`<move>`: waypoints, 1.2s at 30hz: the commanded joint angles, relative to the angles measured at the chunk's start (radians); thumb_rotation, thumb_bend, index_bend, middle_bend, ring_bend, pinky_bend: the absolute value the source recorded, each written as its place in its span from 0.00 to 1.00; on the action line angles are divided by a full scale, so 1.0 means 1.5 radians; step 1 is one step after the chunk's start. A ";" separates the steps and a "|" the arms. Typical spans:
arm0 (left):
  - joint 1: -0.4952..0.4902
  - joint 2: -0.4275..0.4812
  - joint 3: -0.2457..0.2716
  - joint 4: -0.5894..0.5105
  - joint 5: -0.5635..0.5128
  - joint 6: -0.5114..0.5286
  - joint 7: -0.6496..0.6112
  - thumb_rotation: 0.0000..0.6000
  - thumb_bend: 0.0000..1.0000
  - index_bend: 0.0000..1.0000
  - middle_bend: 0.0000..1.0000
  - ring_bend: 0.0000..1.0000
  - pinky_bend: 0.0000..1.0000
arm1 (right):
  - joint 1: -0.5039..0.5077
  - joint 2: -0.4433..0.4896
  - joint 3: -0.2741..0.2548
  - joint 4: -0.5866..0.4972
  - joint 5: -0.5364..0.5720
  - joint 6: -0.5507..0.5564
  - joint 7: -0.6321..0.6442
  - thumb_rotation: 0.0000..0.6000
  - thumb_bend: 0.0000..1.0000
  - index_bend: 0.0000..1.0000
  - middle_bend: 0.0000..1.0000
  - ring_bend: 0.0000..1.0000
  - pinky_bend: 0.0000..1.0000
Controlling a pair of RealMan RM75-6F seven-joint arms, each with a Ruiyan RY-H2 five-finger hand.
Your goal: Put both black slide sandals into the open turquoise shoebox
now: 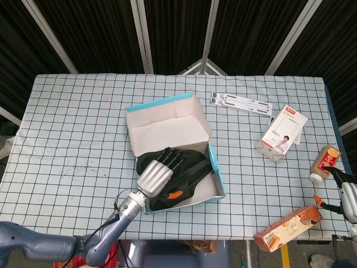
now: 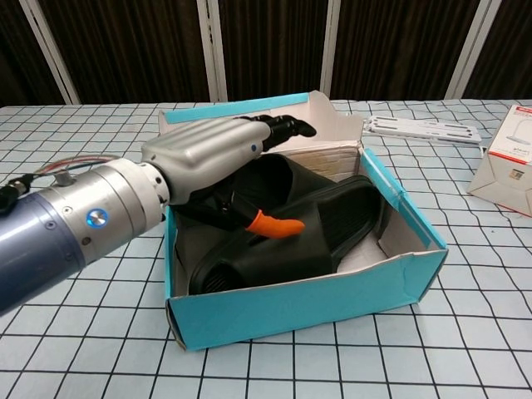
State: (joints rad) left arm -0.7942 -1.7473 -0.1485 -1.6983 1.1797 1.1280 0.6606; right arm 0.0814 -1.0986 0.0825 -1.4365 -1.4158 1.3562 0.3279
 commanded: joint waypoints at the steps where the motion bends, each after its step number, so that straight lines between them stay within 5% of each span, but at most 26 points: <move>1: 0.008 0.016 0.001 -0.019 -0.012 0.010 0.018 0.59 0.31 0.00 0.04 0.00 0.03 | 0.000 -0.001 0.000 0.000 0.000 0.000 -0.002 1.00 0.23 0.24 0.25 0.26 0.21; 24: 0.080 0.074 0.069 -0.065 0.042 0.042 -0.058 0.60 0.31 0.00 0.07 0.00 0.07 | 0.005 -0.007 0.001 0.005 0.004 -0.009 -0.006 1.00 0.23 0.24 0.25 0.26 0.21; 36: 0.107 0.083 0.062 -0.074 0.035 0.062 -0.056 0.59 0.31 0.00 0.07 0.00 0.07 | 0.007 -0.007 0.000 0.004 0.005 -0.012 -0.009 1.00 0.23 0.24 0.25 0.26 0.21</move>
State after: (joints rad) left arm -0.6347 -1.6240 -0.0523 -1.8092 1.2309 1.2202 0.5796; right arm 0.0913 -1.1095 0.0825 -1.4307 -1.4088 1.3376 0.3139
